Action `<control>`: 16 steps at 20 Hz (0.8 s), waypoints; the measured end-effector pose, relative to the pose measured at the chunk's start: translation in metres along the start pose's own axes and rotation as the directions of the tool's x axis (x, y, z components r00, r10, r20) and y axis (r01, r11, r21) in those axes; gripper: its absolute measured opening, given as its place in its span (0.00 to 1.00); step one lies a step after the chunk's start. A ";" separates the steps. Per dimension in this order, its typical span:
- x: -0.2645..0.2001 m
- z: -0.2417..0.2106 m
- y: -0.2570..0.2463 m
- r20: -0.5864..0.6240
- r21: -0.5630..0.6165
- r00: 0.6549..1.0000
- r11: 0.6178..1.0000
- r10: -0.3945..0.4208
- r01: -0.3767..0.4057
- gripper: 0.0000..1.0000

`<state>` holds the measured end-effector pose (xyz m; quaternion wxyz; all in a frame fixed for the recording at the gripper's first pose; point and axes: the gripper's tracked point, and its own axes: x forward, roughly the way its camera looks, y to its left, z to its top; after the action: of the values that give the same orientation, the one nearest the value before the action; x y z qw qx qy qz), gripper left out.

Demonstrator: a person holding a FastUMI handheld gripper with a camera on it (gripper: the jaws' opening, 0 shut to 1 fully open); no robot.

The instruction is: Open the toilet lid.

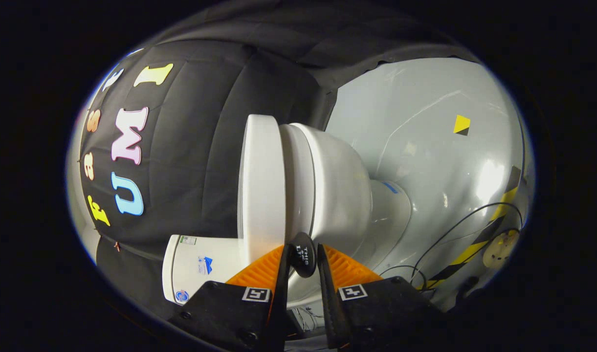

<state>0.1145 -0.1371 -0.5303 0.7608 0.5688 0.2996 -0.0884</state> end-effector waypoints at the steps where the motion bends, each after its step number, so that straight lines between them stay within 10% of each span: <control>1: 0.004 -0.001 0.005 -0.006 0.011 1.000 1.000 0.028 -0.028 0.36; 7: 0.008 0.000 0.009 0.020 0.007 0.999 1.000 0.029 -0.029 0.05; 16: -0.004 0.001 0.033 0.050 -0.247 0.998 0.968 -0.042 0.053 0.05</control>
<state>0.1273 -0.1280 -0.5007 0.8300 0.4599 0.3049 -0.0811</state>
